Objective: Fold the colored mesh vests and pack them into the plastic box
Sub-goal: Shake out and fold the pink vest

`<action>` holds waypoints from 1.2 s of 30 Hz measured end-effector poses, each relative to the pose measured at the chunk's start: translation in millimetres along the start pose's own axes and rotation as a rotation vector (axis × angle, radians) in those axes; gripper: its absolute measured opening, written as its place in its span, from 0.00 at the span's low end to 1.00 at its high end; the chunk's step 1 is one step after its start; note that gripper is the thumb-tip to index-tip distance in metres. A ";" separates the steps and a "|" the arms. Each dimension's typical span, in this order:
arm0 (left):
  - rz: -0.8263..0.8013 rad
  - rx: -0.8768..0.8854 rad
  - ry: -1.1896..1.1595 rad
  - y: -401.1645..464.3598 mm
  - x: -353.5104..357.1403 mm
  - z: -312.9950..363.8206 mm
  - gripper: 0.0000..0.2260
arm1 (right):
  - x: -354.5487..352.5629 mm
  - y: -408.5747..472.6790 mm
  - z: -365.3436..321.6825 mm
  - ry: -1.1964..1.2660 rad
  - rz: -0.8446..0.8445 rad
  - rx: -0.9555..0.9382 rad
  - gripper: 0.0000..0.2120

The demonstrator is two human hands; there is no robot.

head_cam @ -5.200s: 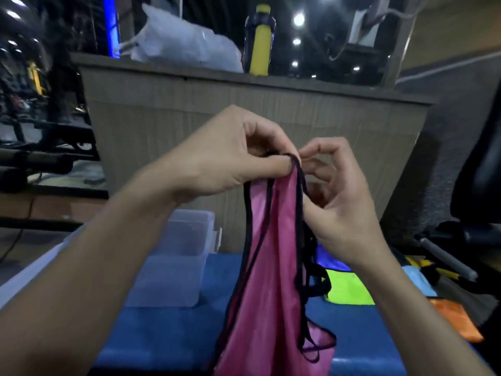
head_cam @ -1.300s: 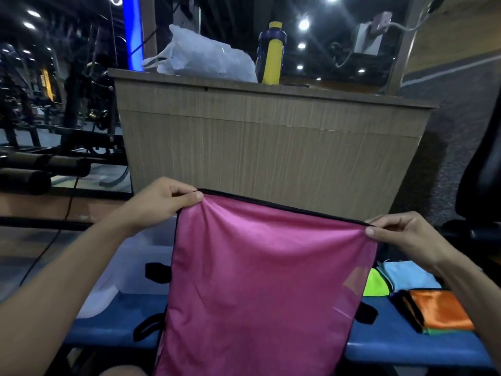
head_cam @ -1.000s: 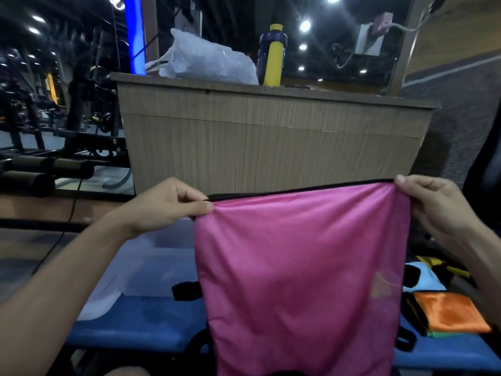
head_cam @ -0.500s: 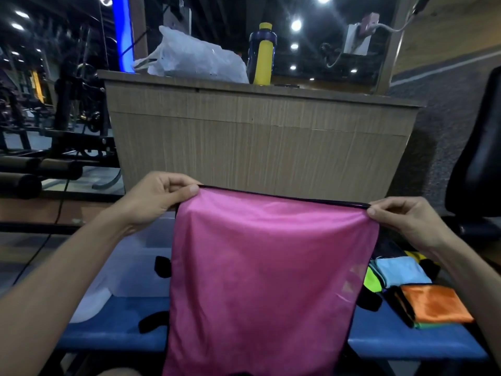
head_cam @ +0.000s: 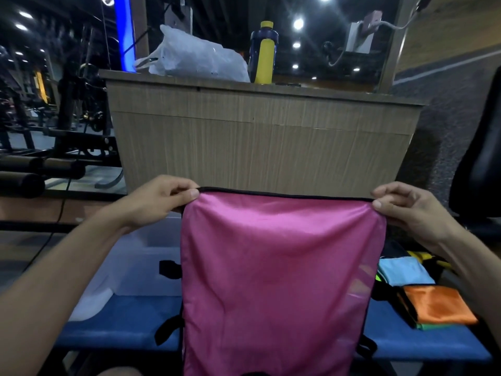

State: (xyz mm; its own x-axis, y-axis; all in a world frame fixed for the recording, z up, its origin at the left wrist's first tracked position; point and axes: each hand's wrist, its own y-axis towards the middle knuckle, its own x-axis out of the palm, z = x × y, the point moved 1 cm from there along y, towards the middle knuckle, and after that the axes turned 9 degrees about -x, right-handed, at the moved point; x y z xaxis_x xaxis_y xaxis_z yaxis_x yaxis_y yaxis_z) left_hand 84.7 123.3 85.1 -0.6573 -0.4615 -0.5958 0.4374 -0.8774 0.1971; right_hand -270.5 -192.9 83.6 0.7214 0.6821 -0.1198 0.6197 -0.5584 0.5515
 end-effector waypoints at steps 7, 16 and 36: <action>0.106 0.058 0.495 10.8 6.1 -13.6 0.16 | -0.9 0.1 6.5 0.129 -0.018 0.134 0.32; -0.097 -0.045 -0.190 -0.7 8.5 -15.4 0.11 | -11.3 -4.3 10.7 0.225 -0.096 0.269 0.33; -0.169 -0.271 -0.449 5.7 13.5 -29.4 0.11 | 9.8 -9.5 33.4 0.325 -0.027 0.448 0.07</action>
State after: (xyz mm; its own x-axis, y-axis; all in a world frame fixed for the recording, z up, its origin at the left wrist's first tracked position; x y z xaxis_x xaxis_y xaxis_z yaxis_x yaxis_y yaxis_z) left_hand 96.4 116.0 55.2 -0.9033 -0.3799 -0.1992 0.4066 -0.9063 -0.1155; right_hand -259.0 -196.7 49.6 0.6144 0.7702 0.1712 0.7590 -0.6362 0.1384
